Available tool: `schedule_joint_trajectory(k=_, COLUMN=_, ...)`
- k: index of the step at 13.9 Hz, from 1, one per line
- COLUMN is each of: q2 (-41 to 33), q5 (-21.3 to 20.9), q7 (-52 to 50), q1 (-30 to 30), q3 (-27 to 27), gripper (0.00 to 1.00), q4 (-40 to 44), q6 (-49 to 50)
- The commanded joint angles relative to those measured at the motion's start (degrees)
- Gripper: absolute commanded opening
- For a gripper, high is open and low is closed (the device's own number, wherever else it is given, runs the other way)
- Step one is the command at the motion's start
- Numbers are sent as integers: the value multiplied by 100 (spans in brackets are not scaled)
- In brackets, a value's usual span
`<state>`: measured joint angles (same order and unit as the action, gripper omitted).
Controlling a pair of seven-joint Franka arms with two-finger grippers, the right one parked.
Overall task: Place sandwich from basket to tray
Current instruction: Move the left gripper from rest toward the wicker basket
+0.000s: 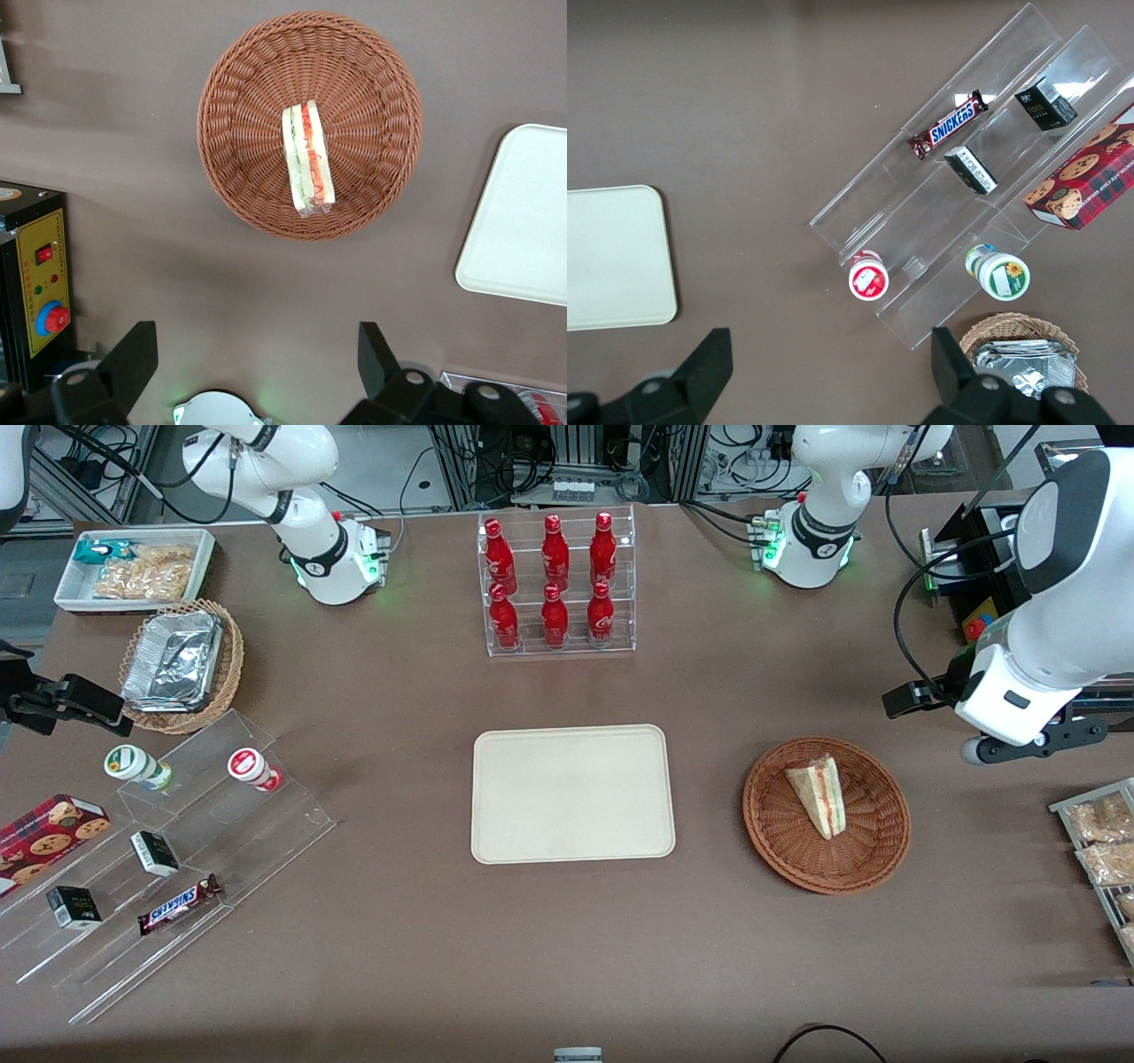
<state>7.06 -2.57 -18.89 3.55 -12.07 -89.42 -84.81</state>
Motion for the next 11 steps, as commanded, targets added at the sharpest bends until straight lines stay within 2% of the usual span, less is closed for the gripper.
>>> schedule_joint_trajectory(k=1, q2=146, q5=20, q7=9, q1=58, q3=-6, gripper=100, q4=135, q6=17)
schedule_joint_trajectory(k=4, q2=463, q5=-295, q7=-114, q1=6, q3=-14, gripper=100, q4=109, q6=79)
schedule_joint_trajectory(k=7, q2=498, q5=-305, q7=-185, q1=5, q3=-23, gripper=100, q4=65, q6=342)
schedule_joint_trajectory(k=11, q2=646, q5=-261, q7=-536, q1=31, q3=-32, gripper=100, q4=74, q6=116)
